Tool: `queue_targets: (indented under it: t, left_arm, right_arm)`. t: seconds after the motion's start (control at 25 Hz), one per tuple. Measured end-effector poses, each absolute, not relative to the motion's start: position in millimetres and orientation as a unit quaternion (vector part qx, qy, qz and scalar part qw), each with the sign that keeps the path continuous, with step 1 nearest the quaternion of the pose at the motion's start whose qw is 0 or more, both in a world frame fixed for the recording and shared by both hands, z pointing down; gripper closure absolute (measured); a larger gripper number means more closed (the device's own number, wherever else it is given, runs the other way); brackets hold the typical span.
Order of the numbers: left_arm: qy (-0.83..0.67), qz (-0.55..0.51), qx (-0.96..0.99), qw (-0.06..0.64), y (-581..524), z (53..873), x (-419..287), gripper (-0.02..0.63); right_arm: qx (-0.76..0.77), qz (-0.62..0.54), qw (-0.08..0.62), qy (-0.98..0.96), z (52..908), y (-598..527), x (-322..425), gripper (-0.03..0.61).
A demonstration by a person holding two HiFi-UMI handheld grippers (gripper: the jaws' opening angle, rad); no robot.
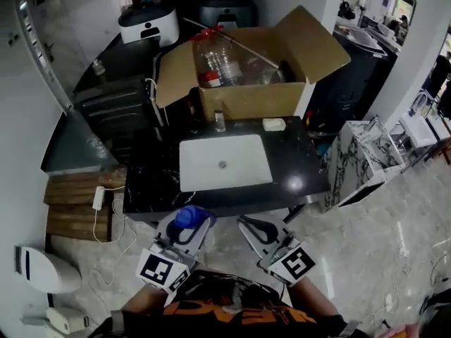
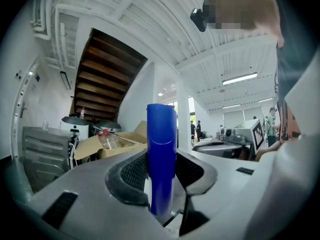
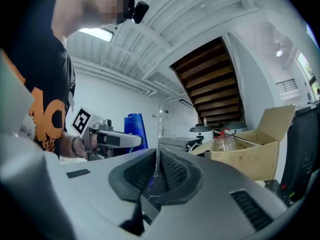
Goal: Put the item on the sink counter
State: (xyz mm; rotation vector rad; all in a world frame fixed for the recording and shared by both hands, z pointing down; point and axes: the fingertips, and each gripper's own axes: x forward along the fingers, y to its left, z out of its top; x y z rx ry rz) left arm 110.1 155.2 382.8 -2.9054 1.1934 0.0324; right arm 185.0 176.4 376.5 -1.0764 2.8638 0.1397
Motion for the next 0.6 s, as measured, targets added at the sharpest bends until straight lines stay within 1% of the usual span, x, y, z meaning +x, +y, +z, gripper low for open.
queue_targets:
  t: [0.12,0.32,0.6]
  left_arm:
    - [0.392,0.008,-0.92,-0.004,134,382,92,0.448]
    - [0.412,0.011,-0.911,-0.012,92,387,59,0.448]
    - [0.42,0.007,-0.907,-0.005,33,386,25,0.448]
  right_arm:
    - [-0.346,0.021,0.043,0.937,375,148,177,0.541]
    - [-0.343,0.014,0.04,0.938,375,101,153,0.543]
    - [-0.322,0.004,0.043,0.946,368,40,115,0.545]
